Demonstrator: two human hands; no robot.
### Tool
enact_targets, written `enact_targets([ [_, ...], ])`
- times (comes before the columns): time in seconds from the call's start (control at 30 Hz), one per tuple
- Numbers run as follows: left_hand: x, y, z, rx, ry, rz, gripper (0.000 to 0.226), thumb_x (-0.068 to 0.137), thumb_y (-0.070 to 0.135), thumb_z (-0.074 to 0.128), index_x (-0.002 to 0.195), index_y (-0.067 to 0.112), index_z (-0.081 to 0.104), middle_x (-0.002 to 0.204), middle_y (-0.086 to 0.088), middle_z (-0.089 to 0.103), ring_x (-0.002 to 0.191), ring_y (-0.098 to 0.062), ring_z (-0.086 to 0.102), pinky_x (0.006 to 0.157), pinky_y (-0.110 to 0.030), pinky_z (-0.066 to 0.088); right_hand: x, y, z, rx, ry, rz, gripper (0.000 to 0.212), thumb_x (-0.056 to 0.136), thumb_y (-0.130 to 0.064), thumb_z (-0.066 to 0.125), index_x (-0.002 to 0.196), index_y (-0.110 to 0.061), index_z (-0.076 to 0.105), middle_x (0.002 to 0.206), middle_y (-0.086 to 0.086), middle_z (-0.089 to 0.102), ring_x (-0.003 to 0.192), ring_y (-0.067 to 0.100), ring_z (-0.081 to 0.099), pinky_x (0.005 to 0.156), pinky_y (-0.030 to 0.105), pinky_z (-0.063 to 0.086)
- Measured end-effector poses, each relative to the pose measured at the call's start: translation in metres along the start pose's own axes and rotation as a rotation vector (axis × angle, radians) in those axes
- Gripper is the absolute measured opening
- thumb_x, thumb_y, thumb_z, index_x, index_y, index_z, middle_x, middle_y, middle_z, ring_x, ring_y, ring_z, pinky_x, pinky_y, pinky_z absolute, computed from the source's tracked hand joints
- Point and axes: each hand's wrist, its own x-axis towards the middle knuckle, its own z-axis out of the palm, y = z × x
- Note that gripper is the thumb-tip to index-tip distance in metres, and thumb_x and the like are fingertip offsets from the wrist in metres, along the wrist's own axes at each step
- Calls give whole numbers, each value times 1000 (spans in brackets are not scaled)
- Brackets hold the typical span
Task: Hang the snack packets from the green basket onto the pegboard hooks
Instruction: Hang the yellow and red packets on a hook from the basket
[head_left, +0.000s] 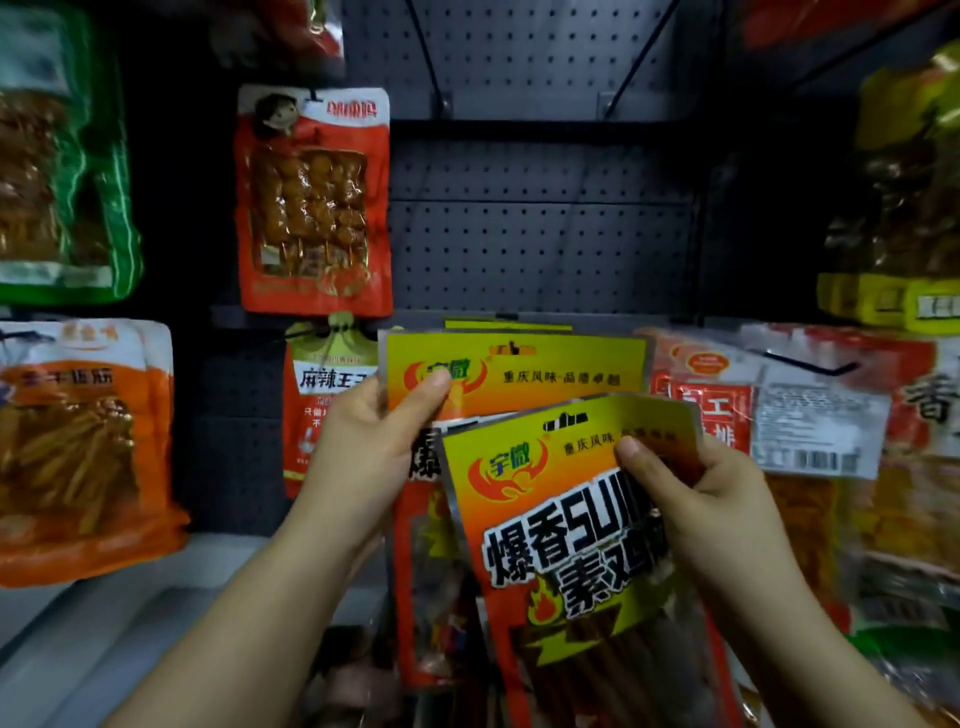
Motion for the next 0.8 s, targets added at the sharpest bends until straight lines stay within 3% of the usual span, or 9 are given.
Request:
enact_targets([
  [0.1, 12, 2, 1, 73, 25, 113, 16, 73, 42, 65, 78, 31, 75, 83, 3, 76, 79, -17, 73, 78, -39, 55, 2, -2, 3, 25, 38, 12, 13, 86, -16, 63, 76, -21, 69, 70, -13, 74, 60, 0, 68, 48, 6, 45],
  [0.3, 25, -9, 2, 140, 68, 139, 15, 85, 29, 65, 74, 30, 74, 77, 5, 75, 75, -16, 72, 73, -40, 56, 8, 4, 10, 32, 71, 29, 18, 86, -18, 63, 69, -15, 69, 66, -7, 74, 58, 5, 69, 48, 11, 49],
  [0.43, 26, -22, 2, 182, 88, 125, 25, 84, 29, 65, 72, 8, 69, 77, -11, 73, 75, -32, 70, 73, -49, 55, 4, 15, 11, 55, 60, 78, 17, 86, -20, 64, 71, -20, 72, 72, -2, 75, 64, 12, 72, 53, 18, 55],
  [0.53, 29, -30, 1, 206, 64, 116, 22, 84, 32, 65, 72, 16, 72, 76, -1, 75, 73, -20, 72, 70, -40, 56, 6, 22, 12, 29, 65, 81, 17, 86, -20, 64, 71, -22, 71, 72, -7, 75, 65, 8, 71, 51, 14, 52],
  [0.63, 36, -39, -2, 233, 45, 120, 38, 82, 42, 67, 83, 5, 69, 86, -18, 72, 83, -35, 68, 75, -52, 55, 15, 29, 17, -32, 85, 99, 18, 87, -20, 64, 71, -21, 69, 72, -9, 75, 66, 7, 71, 55, 19, 53],
  [0.7, 43, -43, -5, 211, 34, 136, 21, 83, 36, 68, 84, 15, 71, 86, -10, 74, 86, -27, 70, 74, -45, 55, 22, 35, 20, -67, 111, 126, 18, 88, -20, 64, 70, -19, 68, 72, -4, 75, 69, 12, 71, 63, 30, 56],
  [0.77, 51, -48, -9, 219, 8, 144, 4, 86, 25, 66, 86, 26, 70, 90, -1, 75, 91, -18, 70, 81, -37, 54, 30, 40, 22, -99, 116, 133, 19, 89, -20, 63, 70, -18, 67, 70, -7, 74, 66, 9, 70, 62, 26, 56],
  [0.8, 56, -52, -11, 246, -2, 144, 8, 87, 22, 65, 87, 29, 69, 91, 3, 74, 93, -14, 69, 83, -33, 53, 34, 43, 23, -119, 110, 132, 19, 89, -20, 63, 71, -18, 66, 68, -11, 73, 63, 5, 69, 58, 21, 54],
])
